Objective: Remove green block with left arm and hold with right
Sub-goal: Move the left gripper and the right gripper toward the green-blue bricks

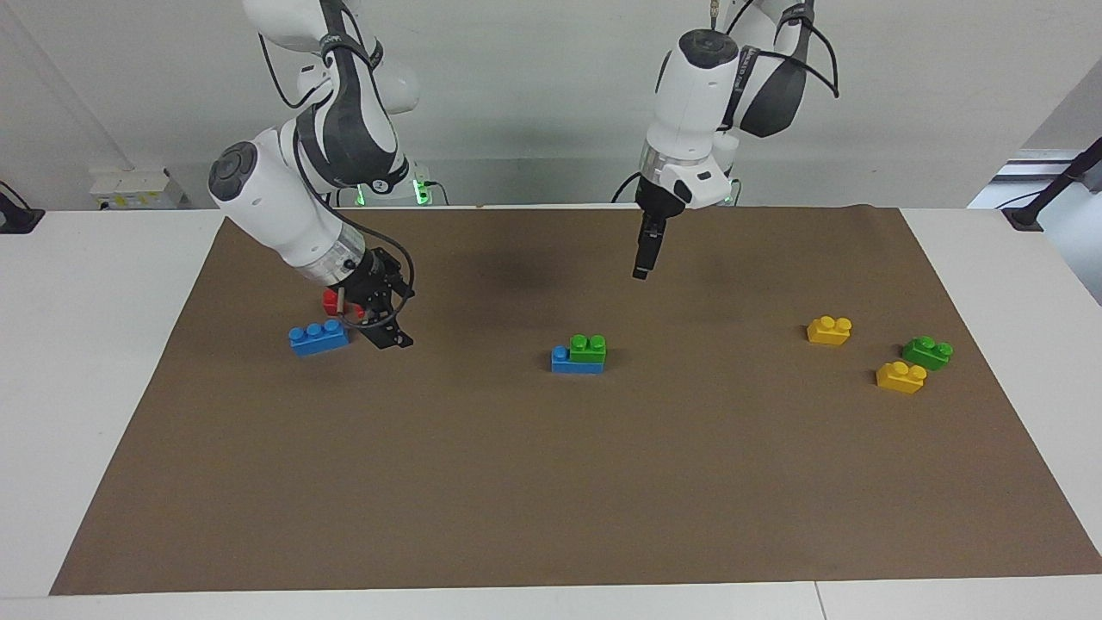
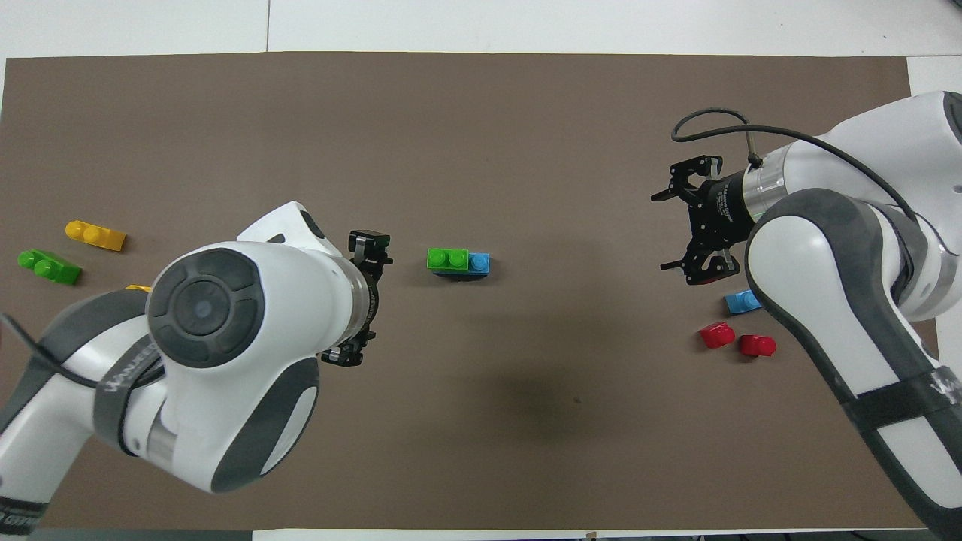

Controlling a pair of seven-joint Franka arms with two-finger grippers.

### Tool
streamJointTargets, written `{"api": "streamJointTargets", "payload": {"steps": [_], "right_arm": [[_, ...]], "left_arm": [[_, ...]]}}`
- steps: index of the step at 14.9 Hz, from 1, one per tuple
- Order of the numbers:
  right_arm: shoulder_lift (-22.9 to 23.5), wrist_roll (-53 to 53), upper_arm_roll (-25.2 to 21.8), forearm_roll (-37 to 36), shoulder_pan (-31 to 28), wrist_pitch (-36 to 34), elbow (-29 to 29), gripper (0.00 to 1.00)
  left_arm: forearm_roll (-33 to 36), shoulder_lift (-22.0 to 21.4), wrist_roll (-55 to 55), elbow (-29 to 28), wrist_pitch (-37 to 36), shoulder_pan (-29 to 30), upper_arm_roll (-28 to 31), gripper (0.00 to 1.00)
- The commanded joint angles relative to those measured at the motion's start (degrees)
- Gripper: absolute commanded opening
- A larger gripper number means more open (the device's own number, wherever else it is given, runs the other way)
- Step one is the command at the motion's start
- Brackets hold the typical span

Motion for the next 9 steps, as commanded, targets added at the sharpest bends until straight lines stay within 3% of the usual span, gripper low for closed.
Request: {"api": "streamJointTargets", "payload": {"steps": [1, 5, 9], "right_arm": [[0.20, 4.89, -0.08, 1.29, 3.59, 5.08, -2.05, 1.00], [0.81, 5.61, -0.08, 7.42, 6.40, 13.44, -5.74, 1.00], [3.80, 6.66, 0.01, 8.32, 10.10, 17.85, -5.74, 1.00]], "left_arm": [[-0.66, 4.70, -5.74, 2.44, 2.32, -1.39, 0.98, 1.00], [1.53, 12.43, -11.01, 8.41, 2.76, -1.39, 1.07, 1.00], [2.59, 15.78, -14.89, 9.74, 4.69, -1.48, 1.07, 1.00]]}}
